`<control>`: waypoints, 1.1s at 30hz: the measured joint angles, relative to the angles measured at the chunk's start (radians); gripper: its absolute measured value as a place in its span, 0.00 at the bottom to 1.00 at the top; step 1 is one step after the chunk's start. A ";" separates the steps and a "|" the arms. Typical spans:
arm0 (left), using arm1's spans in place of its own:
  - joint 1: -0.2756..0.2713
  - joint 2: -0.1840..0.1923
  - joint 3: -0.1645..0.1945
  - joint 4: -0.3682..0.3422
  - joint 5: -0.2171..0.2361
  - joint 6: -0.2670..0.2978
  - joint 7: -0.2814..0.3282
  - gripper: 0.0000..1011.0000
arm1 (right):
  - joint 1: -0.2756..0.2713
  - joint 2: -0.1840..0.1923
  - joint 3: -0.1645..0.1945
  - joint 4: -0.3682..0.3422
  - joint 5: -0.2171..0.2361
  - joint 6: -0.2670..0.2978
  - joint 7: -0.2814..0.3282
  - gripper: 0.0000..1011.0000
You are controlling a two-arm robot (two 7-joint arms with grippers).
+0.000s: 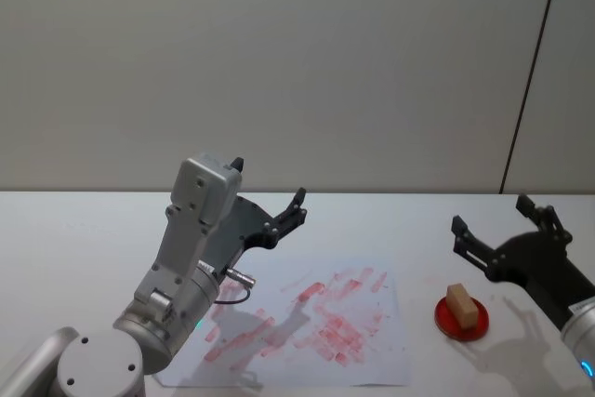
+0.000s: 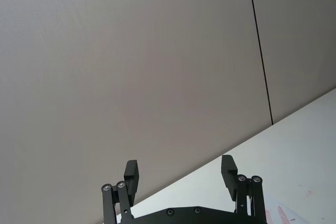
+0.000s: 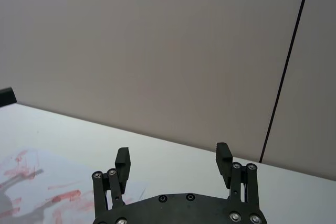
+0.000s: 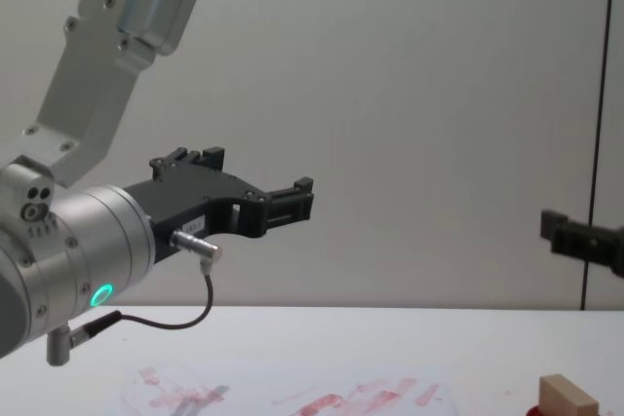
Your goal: Use the one hand to pick up the stamp and affix it onto the A4 paper.
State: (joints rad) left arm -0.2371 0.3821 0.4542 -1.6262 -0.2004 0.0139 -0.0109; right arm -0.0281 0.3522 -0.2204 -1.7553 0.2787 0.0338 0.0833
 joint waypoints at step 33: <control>0.000 0.000 0.000 0.000 0.000 0.000 0.000 0.99 | -0.050 0.021 -0.008 0.131 -0.048 -0.001 0.077 0.99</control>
State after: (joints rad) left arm -0.2371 0.3821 0.4542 -1.6262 -0.2004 0.0139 -0.0109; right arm -0.0776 0.3731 -0.2288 -1.6241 0.2304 0.0332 0.1603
